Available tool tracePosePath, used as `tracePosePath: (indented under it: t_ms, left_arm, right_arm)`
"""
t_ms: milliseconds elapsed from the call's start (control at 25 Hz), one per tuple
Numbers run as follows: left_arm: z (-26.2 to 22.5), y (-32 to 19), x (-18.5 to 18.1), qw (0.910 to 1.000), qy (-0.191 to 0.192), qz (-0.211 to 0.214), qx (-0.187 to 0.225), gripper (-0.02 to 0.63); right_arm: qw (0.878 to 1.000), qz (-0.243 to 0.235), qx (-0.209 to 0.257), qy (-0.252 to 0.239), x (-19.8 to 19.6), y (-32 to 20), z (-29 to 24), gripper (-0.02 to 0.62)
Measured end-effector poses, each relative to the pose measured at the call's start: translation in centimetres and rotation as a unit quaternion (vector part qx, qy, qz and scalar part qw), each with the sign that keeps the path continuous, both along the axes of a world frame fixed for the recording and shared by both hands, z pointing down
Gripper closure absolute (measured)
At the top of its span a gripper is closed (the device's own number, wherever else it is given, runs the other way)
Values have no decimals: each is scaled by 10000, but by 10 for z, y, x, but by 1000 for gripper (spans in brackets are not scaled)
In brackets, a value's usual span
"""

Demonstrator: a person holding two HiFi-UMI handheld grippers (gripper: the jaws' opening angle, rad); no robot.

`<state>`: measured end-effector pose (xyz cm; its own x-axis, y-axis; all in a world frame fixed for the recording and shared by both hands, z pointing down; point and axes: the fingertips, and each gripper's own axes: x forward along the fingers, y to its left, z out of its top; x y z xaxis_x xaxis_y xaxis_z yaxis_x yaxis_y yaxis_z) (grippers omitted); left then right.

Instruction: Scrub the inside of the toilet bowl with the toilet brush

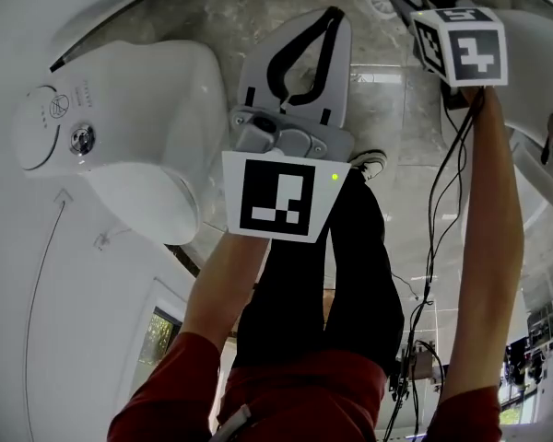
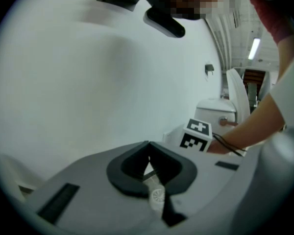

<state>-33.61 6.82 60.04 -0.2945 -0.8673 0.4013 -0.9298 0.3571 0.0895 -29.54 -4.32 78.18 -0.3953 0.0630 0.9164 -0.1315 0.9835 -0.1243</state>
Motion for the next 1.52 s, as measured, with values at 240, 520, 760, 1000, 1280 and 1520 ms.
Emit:
tracePosePath:
  t_ms: [240, 520, 760, 1000, 1280, 1520]
  left_arm:
    - [8, 0, 4, 9999, 115, 43, -79, 606]
    - [0, -6, 14, 9994, 178, 244, -165, 606]
    - [-60, -19, 32, 9976, 60, 693, 38, 606]
    - [-141, -31, 94, 9881, 128, 1532, 98, 606]
    - [-247, -39, 195, 9659, 359, 2556, 196, 606]
    - [-305, -80, 316, 9294, 242, 3649, 490, 606]
  right_arm:
    - [9975, 130, 32, 699, 14, 2, 38, 396]
    - [9914, 203, -86, 1287, 18, 15, 43, 405]
    - [9958, 901, 145, 27, 58, 33, -55, 405]
    - [9663, 2339, -418, -992, 140, 72, -204, 405]
    - [9057, 3918, -211, -1608, 281, 80, -374, 407]
    - [8355, 5199, 476, -1716, 432, 68, -436, 407]
